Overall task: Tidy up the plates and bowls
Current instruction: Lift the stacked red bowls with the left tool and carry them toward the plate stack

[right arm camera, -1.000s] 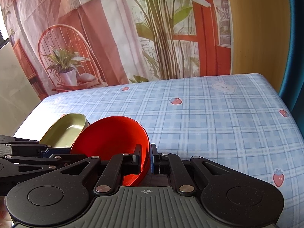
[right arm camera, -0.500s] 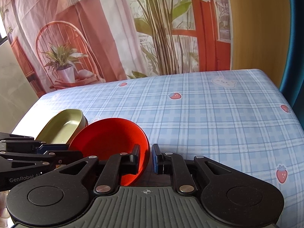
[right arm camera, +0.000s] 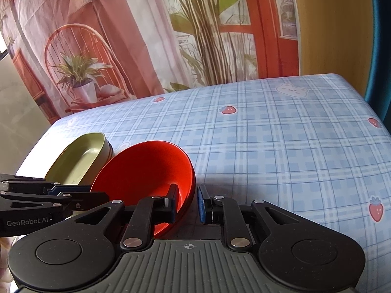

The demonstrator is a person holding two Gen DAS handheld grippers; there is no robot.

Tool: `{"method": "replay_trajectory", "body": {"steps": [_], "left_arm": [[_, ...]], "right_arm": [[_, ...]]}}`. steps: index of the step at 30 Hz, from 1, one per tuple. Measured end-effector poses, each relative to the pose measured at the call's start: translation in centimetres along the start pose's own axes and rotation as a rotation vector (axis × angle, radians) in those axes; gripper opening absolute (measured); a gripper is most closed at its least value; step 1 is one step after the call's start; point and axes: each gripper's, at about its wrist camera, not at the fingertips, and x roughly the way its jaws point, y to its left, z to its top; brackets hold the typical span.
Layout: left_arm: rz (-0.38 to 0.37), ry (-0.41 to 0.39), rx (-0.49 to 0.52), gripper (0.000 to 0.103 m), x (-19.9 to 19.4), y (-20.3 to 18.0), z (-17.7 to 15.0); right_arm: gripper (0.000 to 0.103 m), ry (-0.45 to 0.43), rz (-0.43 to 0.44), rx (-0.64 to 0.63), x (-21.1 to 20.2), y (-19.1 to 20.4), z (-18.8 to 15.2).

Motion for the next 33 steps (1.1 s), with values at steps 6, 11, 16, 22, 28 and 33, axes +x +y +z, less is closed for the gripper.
{"method": "replay_trajectory", "body": {"steps": [6, 11, 16, 22, 28, 33], "left_arm": [[-0.035, 0.012, -0.057, 0.023, 0.5, 0.5, -0.3], [-0.069, 0.019, -0.102, 0.023, 0.8, 0.7, -0.5], [-0.064, 0.017, -0.096, 0.026, 0.6, 0.5, -0.7], [-0.057, 0.005, -0.082, 0.026, 0.1, 0.1, -1.1], [-0.062, -0.015, -0.088, 0.026, -0.4, 0.0, -1.0], [-0.061, -0.032, -0.085, 0.026, -0.9, 0.0, -1.2]], "right_arm": [[0.014, -0.014, 0.016, 0.019, 0.0, -0.1, -0.5], [0.014, -0.023, 0.022, 0.024, -0.1, -0.2, -0.7], [0.013, -0.026, 0.019, 0.026, -0.2, -0.2, -0.8], [0.013, -0.028, 0.016, 0.043, -0.4, -0.3, -1.1], [0.013, -0.048, 0.007, 0.033, -1.1, 0.1, -1.1], [0.013, -0.067, 0.005, 0.032, -1.8, 0.3, -1.0]]}}
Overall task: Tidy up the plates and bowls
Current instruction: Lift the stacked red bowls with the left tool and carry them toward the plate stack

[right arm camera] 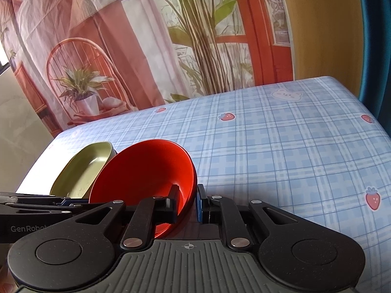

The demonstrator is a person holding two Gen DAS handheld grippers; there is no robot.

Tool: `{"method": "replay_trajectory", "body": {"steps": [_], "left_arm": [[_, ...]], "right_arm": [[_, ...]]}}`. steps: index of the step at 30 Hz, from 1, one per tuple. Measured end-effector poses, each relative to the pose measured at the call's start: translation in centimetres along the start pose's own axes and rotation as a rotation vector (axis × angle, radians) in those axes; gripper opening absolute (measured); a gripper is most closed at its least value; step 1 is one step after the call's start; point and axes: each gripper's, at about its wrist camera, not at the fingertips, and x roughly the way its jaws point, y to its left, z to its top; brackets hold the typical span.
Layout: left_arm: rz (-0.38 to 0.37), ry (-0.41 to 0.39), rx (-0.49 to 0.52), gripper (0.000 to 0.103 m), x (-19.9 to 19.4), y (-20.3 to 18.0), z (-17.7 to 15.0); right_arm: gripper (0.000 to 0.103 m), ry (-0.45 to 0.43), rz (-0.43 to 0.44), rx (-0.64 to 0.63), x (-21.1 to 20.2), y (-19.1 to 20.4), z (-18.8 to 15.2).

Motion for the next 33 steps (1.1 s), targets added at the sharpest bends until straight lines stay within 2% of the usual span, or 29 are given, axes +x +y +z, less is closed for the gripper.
{"method": "replay_trajectory", "body": {"steps": [17, 33], "left_arm": [[-0.007, -0.064, 0.026, 0.026, -2.8, 0.0, 0.2], [0.013, -0.122, 0.011, 0.026, -5.2, 1.9, 0.7]], "right_arm": [[0.013, -0.033, 0.006, -0.018, -1.8, 1.4, 1.6], [0.013, -0.044, 0.028, -0.066, -1.9, 5.3, 3.2]]}}
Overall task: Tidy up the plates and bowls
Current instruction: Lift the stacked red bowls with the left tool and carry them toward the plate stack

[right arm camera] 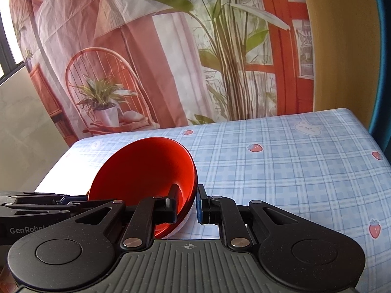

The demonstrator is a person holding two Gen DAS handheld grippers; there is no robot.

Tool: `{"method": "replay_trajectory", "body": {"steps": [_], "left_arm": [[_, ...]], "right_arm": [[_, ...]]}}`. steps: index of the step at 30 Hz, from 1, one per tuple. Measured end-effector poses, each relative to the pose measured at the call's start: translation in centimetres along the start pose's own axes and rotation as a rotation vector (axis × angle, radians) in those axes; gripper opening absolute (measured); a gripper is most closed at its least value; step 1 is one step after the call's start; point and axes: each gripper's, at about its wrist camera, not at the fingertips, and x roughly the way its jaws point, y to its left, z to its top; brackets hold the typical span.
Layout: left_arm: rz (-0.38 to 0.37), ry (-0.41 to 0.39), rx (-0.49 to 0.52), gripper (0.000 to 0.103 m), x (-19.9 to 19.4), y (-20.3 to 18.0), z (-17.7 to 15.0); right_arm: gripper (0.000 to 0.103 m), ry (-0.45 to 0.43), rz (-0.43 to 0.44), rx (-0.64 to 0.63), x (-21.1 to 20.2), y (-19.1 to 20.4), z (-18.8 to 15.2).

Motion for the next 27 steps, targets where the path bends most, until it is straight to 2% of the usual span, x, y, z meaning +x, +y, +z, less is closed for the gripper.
{"method": "replay_trajectory", "body": {"steps": [27], "left_arm": [[0.038, -0.028, -0.108, 0.026, -0.9, 7.2, 1.5]], "right_arm": [[0.014, 0.053, 0.035, -0.093, 5.1, 7.2, 2.2]]}}
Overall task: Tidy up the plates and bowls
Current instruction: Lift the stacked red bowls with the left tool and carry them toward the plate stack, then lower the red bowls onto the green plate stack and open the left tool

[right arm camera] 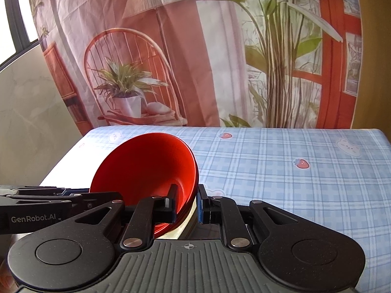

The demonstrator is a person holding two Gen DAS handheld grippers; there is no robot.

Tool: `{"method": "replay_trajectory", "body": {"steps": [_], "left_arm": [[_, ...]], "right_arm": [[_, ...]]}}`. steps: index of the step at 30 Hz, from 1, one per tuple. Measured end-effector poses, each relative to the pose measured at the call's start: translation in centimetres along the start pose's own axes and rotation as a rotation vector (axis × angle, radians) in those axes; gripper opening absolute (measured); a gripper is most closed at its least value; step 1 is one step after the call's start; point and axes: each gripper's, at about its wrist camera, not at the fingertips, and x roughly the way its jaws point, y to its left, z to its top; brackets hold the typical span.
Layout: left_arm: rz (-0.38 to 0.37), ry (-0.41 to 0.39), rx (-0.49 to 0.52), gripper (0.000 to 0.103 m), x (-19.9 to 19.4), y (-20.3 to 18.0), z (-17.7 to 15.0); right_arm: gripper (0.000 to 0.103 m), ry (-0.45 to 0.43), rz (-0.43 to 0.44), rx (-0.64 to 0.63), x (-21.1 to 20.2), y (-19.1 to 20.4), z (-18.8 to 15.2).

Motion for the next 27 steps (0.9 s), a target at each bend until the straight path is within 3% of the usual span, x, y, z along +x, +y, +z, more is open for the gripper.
{"method": "replay_trajectory", "body": {"steps": [13, 27], "left_arm": [[0.047, 0.050, -0.033, 0.026, 1.3, 2.7, -1.4], [0.072, 0.072, -0.025, 0.026, 2.2, 3.7, -2.3]], "right_arm": [[0.014, 0.076, 0.013, -0.001, 3.6, 2.0, -1.6], [0.015, 0.103, 0.019, 0.002, 4.9, 2.7, -2.7]]}}
